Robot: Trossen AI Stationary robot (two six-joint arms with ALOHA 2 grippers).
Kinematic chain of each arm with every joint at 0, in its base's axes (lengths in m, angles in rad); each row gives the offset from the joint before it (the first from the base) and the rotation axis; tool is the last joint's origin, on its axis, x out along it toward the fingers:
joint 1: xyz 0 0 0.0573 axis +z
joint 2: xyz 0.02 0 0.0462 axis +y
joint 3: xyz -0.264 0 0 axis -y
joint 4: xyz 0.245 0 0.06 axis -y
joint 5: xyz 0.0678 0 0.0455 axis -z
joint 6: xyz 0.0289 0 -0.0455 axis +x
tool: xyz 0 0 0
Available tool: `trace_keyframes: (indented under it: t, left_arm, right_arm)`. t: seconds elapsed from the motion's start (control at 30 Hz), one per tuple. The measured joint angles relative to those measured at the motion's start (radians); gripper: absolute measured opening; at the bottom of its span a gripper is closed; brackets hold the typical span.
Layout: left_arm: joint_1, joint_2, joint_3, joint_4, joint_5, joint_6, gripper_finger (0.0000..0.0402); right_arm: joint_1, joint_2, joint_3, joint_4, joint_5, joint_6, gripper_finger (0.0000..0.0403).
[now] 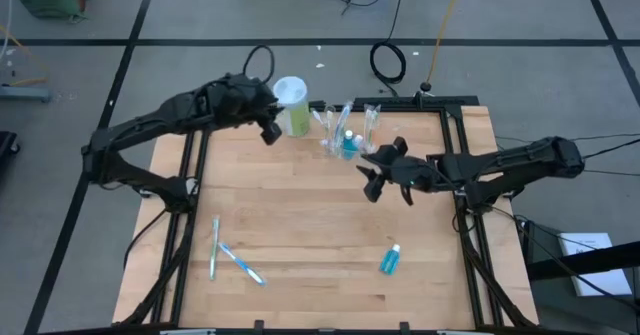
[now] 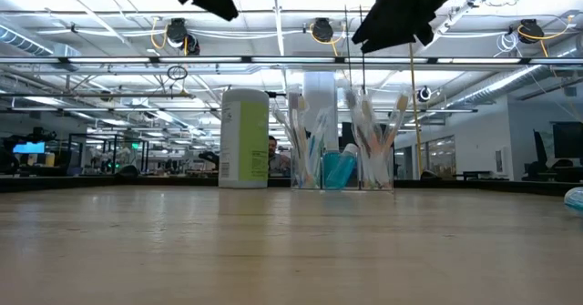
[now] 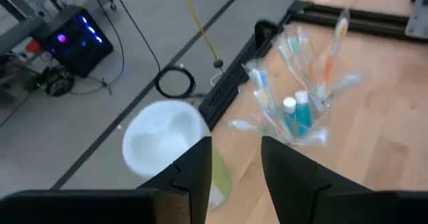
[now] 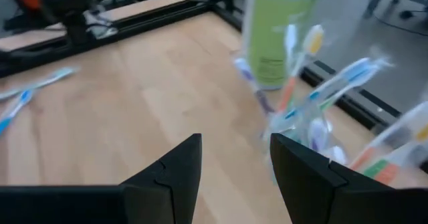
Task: Pick & Place toothbrushing station
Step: Put the blue mouthwash into the transparent organizer
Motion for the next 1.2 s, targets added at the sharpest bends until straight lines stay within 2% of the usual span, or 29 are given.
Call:
trace_keyframes:
  t: [0.17,0.23,0.37,0.67,0.73,0.9,1.03,1.2]
  left_arm:
    - [-0.012,-0.071,-0.086,-0.017,0.018,-0.001,0.0132]
    - [-0.016,-0.105,-0.151,-0.012,0.050,-0.007,0.0131]
    - [-0.027,-0.167,-0.289,0.061,0.119,-0.035,0.0131]
    - [-0.042,-0.258,-0.525,0.380,0.133,-0.031,0.0131]
    - [-0.042,-0.256,-0.553,0.412,0.133,-0.033,0.0131]
    - [-0.044,-0.246,-0.579,0.466,0.134,-0.037,0.0131]
    - [-0.050,-0.238,-0.583,0.450,0.137,-0.052,0.0131]
    - [-0.059,-0.238,-0.580,0.455,0.136,-0.046,0.0131]
  right_arm:
    - [0.073,-0.018,0.001,-0.049,0.026,0.050,0.0169]
    - [0.097,-0.023,0.000,-0.119,0.053,0.130,0.0169]
    - [0.160,-0.007,0.000,-0.220,0.033,0.341,0.0169]
    - [0.312,0.185,0.000,-0.358,-0.451,1.022,0.0169]
    - [0.342,0.226,0.000,-0.363,-0.519,1.147,0.0169]
    - [0.395,0.288,0.000,-0.346,-0.607,1.395,0.0169]
    - [0.420,0.294,0.000,-0.365,-0.620,1.510,0.0169]
    - [0.439,0.294,0.000,-0.402,-0.474,1.661,0.0169]
